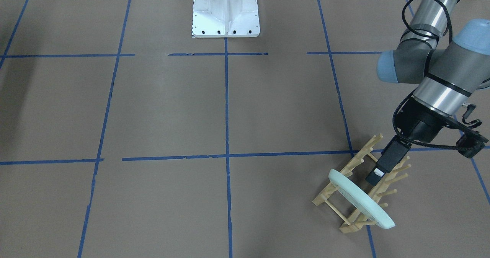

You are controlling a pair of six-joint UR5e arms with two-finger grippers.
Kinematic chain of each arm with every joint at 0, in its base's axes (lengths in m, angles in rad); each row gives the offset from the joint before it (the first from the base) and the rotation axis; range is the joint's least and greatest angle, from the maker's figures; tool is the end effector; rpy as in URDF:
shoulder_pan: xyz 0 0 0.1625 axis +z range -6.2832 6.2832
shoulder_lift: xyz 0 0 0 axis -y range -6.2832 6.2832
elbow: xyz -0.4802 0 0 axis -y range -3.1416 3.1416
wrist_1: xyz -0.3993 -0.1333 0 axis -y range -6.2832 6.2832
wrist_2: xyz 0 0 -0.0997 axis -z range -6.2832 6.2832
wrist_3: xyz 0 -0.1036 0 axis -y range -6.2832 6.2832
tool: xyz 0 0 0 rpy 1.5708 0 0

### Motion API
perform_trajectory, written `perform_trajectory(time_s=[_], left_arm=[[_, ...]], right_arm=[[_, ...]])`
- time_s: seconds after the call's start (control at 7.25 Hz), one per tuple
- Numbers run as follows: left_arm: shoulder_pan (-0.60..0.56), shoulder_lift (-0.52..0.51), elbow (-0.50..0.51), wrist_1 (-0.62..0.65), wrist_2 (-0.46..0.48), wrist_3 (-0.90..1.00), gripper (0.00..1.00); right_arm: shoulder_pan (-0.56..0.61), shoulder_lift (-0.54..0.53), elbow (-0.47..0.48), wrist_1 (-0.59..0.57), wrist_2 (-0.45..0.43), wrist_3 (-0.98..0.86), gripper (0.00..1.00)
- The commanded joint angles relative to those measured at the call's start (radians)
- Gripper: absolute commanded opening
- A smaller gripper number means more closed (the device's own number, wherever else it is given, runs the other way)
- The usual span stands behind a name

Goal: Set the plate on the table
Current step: 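Reach the left gripper to the rim of the pale green plate in the rack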

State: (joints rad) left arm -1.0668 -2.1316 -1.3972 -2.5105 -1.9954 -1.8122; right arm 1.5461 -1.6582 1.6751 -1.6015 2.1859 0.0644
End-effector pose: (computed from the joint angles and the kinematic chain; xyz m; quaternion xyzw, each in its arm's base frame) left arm 0.2784 -0.6925 0.3444 0.0894 0.6181 -0.3656 0.6902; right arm 0.0622 -0.4575 0.7201 -0.0201 -0.3021 0.0210 0.9528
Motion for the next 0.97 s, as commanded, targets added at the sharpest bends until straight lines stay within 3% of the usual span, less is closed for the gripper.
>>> perform_trajectory(time_s=[0.0,0.14,0.41,0.55,0.83], left_arm=[[0.034,-0.025,0.041,-0.031,0.064,-0.009,0.92],[0.037,-0.025,0.072,-0.059,0.066,-0.007,0.81],[0.039,-0.025,0.081,-0.071,0.066,-0.006,0.51],[0.039,-0.025,0.081,-0.071,0.066,-0.003,0.41],[0.039,-0.03,0.081,-0.071,0.066,0.001,0.37]], right_arm=[[0.0,0.0,0.0,0.0,0.0,0.0,1.0],[-0.001,0.0,0.0,0.0,0.0,-0.002,1.0],[0.0,0.0,0.0,0.0,0.0,0.0,1.0],[0.0,0.0,0.0,0.0,0.0,-0.002,1.0],[0.0,0.0,0.0,0.0,0.002,0.0,1.0]])
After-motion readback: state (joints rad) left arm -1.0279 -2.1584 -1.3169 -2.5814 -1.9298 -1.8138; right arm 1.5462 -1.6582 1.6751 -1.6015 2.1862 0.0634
